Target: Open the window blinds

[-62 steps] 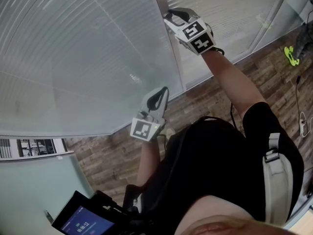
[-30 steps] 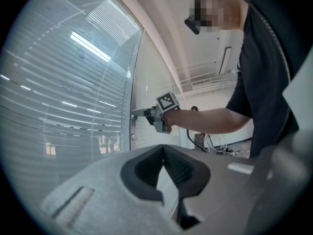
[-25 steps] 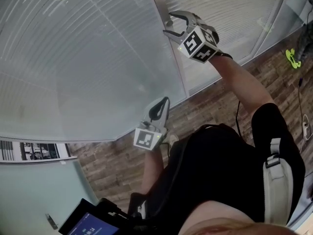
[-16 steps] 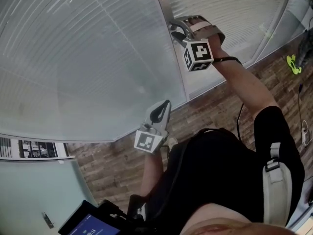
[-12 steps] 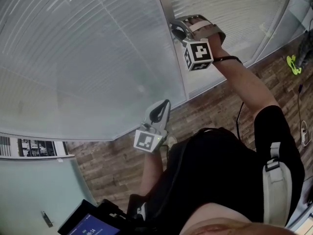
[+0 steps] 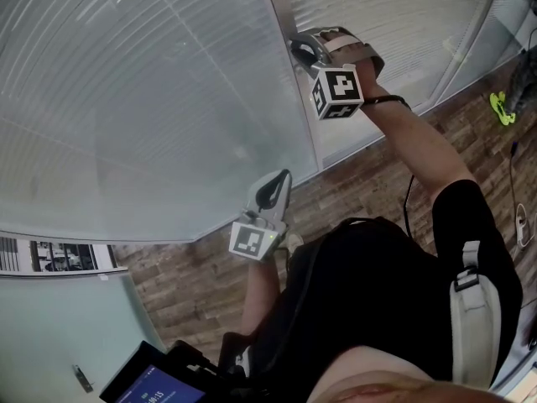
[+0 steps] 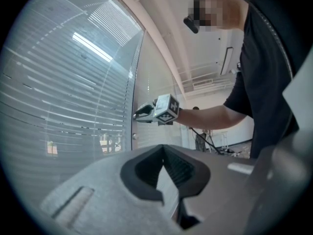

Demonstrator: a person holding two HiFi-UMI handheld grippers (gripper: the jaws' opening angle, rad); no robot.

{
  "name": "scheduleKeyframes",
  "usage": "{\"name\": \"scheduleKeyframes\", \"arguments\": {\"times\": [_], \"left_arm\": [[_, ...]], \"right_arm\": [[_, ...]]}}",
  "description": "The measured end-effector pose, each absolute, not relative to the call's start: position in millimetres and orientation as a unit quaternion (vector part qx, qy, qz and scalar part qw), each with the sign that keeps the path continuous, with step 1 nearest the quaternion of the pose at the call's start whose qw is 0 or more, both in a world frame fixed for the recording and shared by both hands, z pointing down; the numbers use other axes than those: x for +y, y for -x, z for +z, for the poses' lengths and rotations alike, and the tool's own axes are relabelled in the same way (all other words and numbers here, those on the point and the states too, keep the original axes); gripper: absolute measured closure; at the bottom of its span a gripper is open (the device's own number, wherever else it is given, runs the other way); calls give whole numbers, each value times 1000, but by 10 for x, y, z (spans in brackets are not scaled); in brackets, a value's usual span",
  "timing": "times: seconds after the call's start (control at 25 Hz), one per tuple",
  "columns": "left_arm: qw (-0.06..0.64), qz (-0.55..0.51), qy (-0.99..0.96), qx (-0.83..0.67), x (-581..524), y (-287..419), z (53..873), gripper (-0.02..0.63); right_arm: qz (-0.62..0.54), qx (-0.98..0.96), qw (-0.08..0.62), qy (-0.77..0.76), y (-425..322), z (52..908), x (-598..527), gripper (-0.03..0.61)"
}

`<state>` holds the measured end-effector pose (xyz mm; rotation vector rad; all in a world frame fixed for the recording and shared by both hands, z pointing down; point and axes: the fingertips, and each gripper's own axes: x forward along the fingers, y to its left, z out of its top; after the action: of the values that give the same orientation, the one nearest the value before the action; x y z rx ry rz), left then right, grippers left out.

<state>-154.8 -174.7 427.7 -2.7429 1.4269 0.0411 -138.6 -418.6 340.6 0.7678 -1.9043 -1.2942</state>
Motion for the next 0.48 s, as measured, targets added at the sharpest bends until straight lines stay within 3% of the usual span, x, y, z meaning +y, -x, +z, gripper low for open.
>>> {"name": "scheduleKeyframes", "arguments": {"times": [0.48], "left_arm": [[25, 11, 887, 461, -1729, 1519, 4285, 611]], "right_arm": [[-288, -864, 218, -350, 1319, 3304, -4204, 445]]}}
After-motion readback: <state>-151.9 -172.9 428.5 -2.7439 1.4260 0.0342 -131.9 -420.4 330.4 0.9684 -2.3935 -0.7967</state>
